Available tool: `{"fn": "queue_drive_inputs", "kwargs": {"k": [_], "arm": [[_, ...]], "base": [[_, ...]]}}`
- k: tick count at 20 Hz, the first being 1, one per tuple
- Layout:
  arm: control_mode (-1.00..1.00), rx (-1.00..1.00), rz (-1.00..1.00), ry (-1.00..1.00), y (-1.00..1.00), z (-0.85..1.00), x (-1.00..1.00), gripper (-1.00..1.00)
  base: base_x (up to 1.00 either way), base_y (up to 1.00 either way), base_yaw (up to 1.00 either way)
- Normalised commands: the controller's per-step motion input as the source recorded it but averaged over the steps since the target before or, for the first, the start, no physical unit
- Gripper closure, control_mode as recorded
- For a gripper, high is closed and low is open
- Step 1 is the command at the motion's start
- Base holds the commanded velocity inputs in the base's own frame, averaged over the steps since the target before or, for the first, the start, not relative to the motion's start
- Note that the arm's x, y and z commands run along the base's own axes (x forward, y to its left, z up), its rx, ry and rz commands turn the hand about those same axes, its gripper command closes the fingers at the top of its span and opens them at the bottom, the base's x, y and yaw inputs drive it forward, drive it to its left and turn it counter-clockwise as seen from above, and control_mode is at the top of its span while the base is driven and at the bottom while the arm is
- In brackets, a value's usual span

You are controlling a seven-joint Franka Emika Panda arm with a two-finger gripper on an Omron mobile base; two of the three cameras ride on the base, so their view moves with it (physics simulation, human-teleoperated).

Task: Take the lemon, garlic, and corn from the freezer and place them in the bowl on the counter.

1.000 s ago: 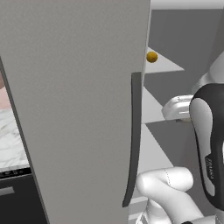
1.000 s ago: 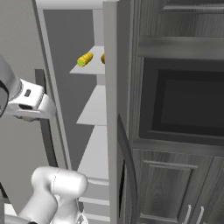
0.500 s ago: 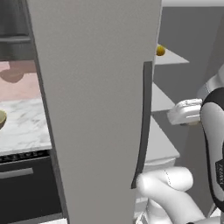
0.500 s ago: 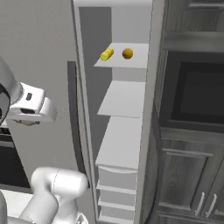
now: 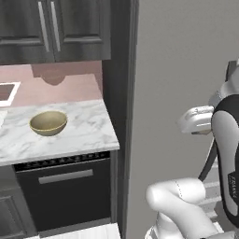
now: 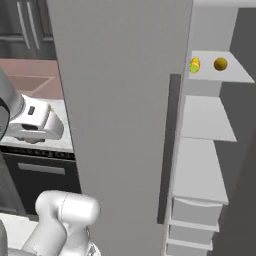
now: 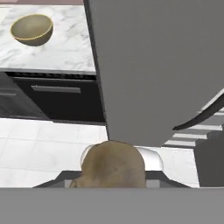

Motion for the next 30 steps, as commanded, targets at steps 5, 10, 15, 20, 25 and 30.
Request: {"fn": "queue_drive_inputs", "kwargs": {"k": [5,10,15,20,25,30], "arm": [[1.0,0.0,0.0,0.0,0.0,0.0,0.0,1.0],[1.0,0.0,0.0,0.0,0.0,0.0,0.0,1.0],[1.0,0.0,0.0,0.0,0.0,0.0,0.0,1.0],[1.0,0.0,0.0,0.0,0.0,0.0,0.0,1.0],[1.0,0.0,0.0,0.0,0.0,0.0,0.0,1.0],[-1.0,0.0,0.0,0.02,0.0,0.0,0.14,1.0]], "base": [[0.18,1.0,0.0],[0.45,1.0,0.0],[0.65,0.65,0.0],[0.5,0.3,-0.01],[0.39,0.0,-0.01],[0.36,0.0,0.0]]}}
